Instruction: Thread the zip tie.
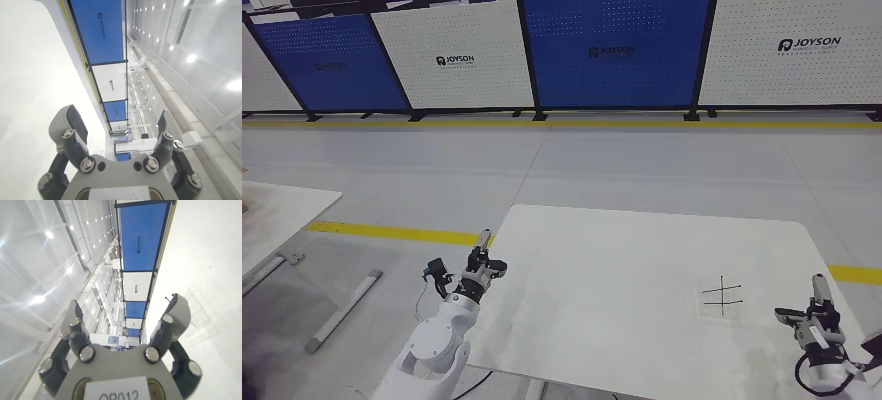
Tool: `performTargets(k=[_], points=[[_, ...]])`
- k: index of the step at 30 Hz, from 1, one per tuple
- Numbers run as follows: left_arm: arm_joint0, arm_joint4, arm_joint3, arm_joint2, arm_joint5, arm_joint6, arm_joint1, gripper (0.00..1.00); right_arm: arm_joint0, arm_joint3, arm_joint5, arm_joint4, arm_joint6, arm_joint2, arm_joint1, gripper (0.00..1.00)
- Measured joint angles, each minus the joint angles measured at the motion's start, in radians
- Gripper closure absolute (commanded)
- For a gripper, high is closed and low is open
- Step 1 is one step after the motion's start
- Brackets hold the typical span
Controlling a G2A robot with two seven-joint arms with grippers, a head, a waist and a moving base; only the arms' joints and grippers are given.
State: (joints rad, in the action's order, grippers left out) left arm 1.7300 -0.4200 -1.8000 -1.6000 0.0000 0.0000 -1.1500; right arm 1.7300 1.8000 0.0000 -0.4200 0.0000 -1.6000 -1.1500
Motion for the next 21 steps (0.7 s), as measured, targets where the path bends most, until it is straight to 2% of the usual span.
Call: performTargets(k=[1,2,3,4,5,6,7,8,9,10,11,16,21], points=[[0.000,0.000,0.000,0.000,0.000,0.000,0.000,0.22,0.000,0.000,0.000,0.000,0.000,0.000,0.000,0.22],[0.000,0.000,0.000,0.000,0.000,0.000,0.000,0.22,0.000,0.000,0.000,0.000,0.000,0.000,0.000,0.22],[0.000,0.000,0.000,0.000,0.000,0.000,0.000,0.00,0.000,0.000,0.000,0.000,0.000,0.000,0.000,0.00],[0.000,0.000,0.000,0.000,0.000,0.000,0.000,0.22,0.000,0.000,0.000,0.000,0.000,0.000,0.000,0.00],[0.000,0.000,0.000,0.000,0.000,0.000,0.000,0.00,0.000,0.000,0.000,0.000,0.000,0.000,0.000,0.22],[0.000,0.000,0.000,0.000,0.000,0.000,0.000,0.00,0.000,0.000,0.000,0.000,0.000,0.000,0.000,0.22],[0.000,0.000,0.000,0.000,0.000,0.000,0.000,0.22,0.000,0.000,0.000,0.000,0.000,0.000,0.000,0.22],[0.000,0.000,0.000,0.000,0.000,0.000,0.000,0.00,0.000,0.000,0.000,0.000,0.000,0.000,0.000,0.22],[0.000,0.000,0.000,0.000,0.000,0.000,0.000,0.22,0.000,0.000,0.000,0.000,0.000,0.000,0.000,0.22],[0.000,0.000,0.000,0.000,0.000,0.000,0.000,0.00,0.000,0.000,0.000,0.000,0.000,0.000,0.000,0.22],[0.000,0.000,0.000,0.000,0.000,0.000,0.000,0.00,0.000,0.000,0.000,0.000,0.000,0.000,0.000,0.00],[0.000,0.000,0.000,0.000,0.000,0.000,0.000,0.00,-0.009,0.013,0.006,0.044,0.041,-0.020,0.004,0.00],[0.000,0.000,0.000,0.000,0.000,0.000,0.000,0.00,-0.018,0.015,0.045,0.053,0.232,-0.064,0.017,0.00]])
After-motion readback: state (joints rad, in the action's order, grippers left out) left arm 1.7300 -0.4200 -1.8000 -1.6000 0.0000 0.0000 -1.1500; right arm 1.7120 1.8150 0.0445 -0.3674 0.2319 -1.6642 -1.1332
